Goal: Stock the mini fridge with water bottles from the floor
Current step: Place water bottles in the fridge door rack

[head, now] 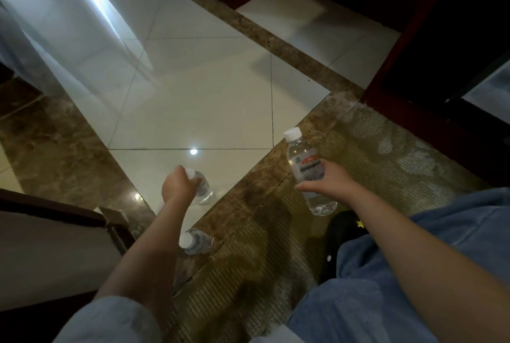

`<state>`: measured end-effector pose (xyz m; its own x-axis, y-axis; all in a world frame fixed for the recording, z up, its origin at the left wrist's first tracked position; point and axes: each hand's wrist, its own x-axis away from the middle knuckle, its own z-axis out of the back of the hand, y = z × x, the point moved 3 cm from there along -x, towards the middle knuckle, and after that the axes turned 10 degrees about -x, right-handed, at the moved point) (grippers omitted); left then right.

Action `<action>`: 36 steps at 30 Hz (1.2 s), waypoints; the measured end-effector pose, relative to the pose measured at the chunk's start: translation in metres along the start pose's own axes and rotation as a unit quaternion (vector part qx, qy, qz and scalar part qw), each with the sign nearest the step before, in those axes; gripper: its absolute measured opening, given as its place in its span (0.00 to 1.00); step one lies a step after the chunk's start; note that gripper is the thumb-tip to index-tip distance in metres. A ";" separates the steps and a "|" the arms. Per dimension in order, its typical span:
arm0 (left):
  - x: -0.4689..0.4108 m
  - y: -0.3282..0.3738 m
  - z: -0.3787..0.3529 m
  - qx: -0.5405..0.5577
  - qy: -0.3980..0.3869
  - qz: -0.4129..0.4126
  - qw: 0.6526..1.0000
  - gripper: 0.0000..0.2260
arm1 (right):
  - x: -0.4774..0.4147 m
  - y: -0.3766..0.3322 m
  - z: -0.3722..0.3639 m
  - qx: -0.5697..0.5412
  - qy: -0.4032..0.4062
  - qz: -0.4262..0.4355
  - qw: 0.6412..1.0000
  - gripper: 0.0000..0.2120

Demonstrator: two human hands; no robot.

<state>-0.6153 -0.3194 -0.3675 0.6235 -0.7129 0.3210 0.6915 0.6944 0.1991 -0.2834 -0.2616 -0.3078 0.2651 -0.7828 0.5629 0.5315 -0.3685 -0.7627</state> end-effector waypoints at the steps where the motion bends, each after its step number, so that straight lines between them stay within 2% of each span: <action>1: 0.004 0.010 0.004 0.006 0.001 -0.017 1.000 0.16 | 0.001 -0.001 0.001 -0.006 0.006 0.001 1.000 0.25; 5: 0.018 0.066 0.031 0.041 -0.017 -0.100 0.994 0.18 | 0.009 -0.012 0.009 -0.014 0.033 0.014 0.999 0.28; 10: 0.049 0.153 0.068 0.095 -0.026 -0.229 0.968 0.16 | 0.030 -0.033 0.045 -0.055 0.071 0.047 0.995 0.24; 15: 0.093 0.242 0.104 0.116 0.011 -0.355 0.927 0.16 | 0.064 -0.043 0.125 -0.087 0.181 0.079 0.976 0.23; 21: 0.166 0.346 0.134 0.183 0.027 -0.457 0.870 0.17 | 0.125 -0.039 0.232 -0.167 0.327 0.138 0.920 0.26; 26: 0.237 0.429 0.145 0.208 0.037 -0.533 0.819 0.12 | 0.190 -0.008 0.303 -0.243 0.421 0.164 0.858 0.28; 32: 0.333 0.514 0.132 0.188 0.027 -0.634 0.750 0.13 | 0.258 0.064 0.354 -0.308 0.519 0.151 0.783 0.20; 36: 0.386 0.556 0.089 0.168 -0.021 -0.665 0.727 0.14 | 0.289 0.121 0.374 -0.321 0.563 0.105 0.754 0.20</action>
<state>-0.0223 -0.1995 -0.0509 -0.5326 -0.7765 -0.3368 0.5397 -0.6181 0.5716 0.1583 -0.3449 -0.1189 -0.7544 -0.6540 0.0561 -0.0217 -0.0606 -0.9979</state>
